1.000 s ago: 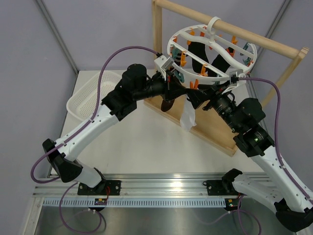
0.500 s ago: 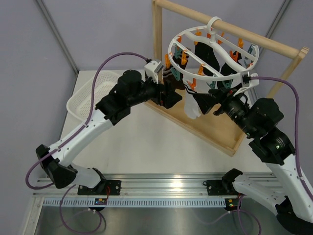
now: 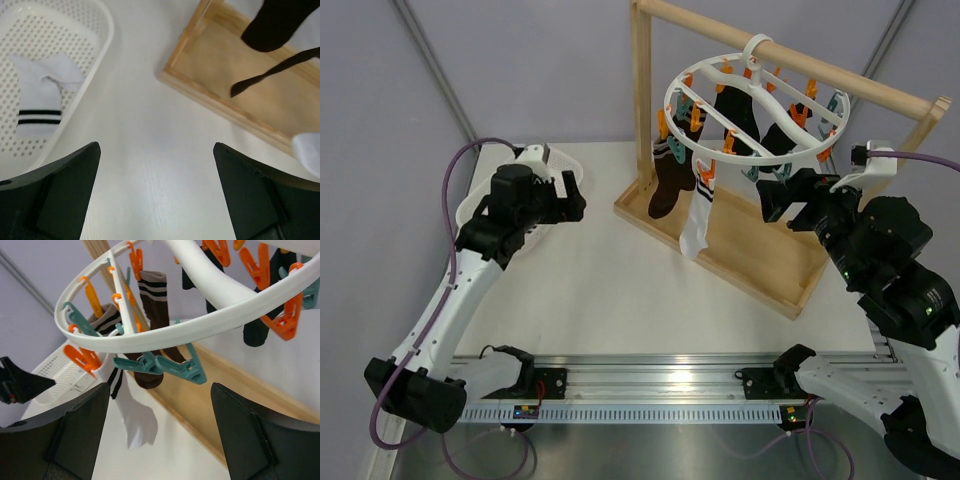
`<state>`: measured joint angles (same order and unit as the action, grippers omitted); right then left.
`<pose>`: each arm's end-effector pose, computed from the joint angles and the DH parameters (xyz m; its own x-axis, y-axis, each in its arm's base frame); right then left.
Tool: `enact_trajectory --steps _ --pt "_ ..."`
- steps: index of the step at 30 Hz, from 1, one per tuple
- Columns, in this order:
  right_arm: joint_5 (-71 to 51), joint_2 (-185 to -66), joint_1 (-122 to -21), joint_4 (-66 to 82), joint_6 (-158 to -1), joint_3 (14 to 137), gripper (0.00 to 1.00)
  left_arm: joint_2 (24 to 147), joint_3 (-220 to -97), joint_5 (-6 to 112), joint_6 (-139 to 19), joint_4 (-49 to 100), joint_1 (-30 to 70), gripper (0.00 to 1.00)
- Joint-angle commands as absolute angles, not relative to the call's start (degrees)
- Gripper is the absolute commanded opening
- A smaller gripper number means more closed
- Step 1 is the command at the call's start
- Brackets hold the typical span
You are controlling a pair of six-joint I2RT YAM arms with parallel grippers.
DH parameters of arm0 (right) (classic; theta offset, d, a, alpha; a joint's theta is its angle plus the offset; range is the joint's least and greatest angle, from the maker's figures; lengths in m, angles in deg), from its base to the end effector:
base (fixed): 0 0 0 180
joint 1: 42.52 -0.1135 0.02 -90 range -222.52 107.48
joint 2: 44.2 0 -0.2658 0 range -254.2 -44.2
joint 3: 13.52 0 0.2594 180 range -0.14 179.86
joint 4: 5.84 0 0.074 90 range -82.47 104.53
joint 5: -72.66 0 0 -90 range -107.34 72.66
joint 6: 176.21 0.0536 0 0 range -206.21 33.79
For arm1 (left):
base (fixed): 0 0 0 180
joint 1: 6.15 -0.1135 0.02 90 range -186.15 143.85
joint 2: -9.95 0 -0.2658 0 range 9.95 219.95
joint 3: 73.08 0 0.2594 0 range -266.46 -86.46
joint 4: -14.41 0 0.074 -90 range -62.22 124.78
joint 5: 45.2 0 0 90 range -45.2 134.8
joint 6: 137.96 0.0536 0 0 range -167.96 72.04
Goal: Clip the socks to the hanger
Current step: Clamp the sock onto the hanger, then open the clamp at the hanger.
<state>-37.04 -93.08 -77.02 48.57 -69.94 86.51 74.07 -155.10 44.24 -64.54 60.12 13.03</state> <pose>0.1192 0.0600 0.5087 -0.1167 0.2399 -0.9638 -0.2325 0.9368 0.2613 0.2492 -0.0861 0.3728 -0.5137 -0.1234 -0.8490 0.1813 0.9516 -0.2480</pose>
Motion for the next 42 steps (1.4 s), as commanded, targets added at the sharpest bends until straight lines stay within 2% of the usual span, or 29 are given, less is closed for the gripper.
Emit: enact_trajectory --steps 1,5,15,18,21,23,32,37,42 --pt "-43.7 -96.1 -77.3 50.0 -74.8 89.1 0.89 71.0 -150.9 43.7 -62.4 61.1 11.0 0.99" --pt "-46.8 -97.9 -77.4 48.0 -80.8 89.4 0.89 67.9 -146.5 42.4 -60.4 58.0 10.9 0.99" --pt "-42.9 -101.0 -77.3 42.5 -85.9 88.6 0.89 64.5 -143.4 40.0 -58.2 57.2 10.8 0.99" --pt "-39.9 -101.8 -77.3 40.4 -85.8 87.7 0.86 63.4 -142.8 40.5 -57.8 56.9 10.8 0.99" --pt "-35.1 -102.0 -77.3 38.3 -84.4 85.5 0.74 63.2 -142.4 41.0 -57.8 56.8 10.8 0.99" --pt "-31.9 -102.3 -77.4 37.4 -82.4 85.1 0.7 63.1 -142.4 41.4 -57.9 56.8 10.8 0.99" --pt "-22.6 -106.1 -77.4 33.1 -76.5 86.4 0.6 62.3 -142.3 40.5 -57.7 56.8 10.8 0.99" --pt "-20.9 -108.0 -79.1 30.6 -74.4 87.0 0.6 62.2 -142.3 40.4 -57.6 56.9 10.8 0.99" --pt "-24.6 -111.1 -84.8 29.8 -75.9 88.6 0.61 62.2 -142.2 40.1 -57.6 56.9 10.8 0.99"
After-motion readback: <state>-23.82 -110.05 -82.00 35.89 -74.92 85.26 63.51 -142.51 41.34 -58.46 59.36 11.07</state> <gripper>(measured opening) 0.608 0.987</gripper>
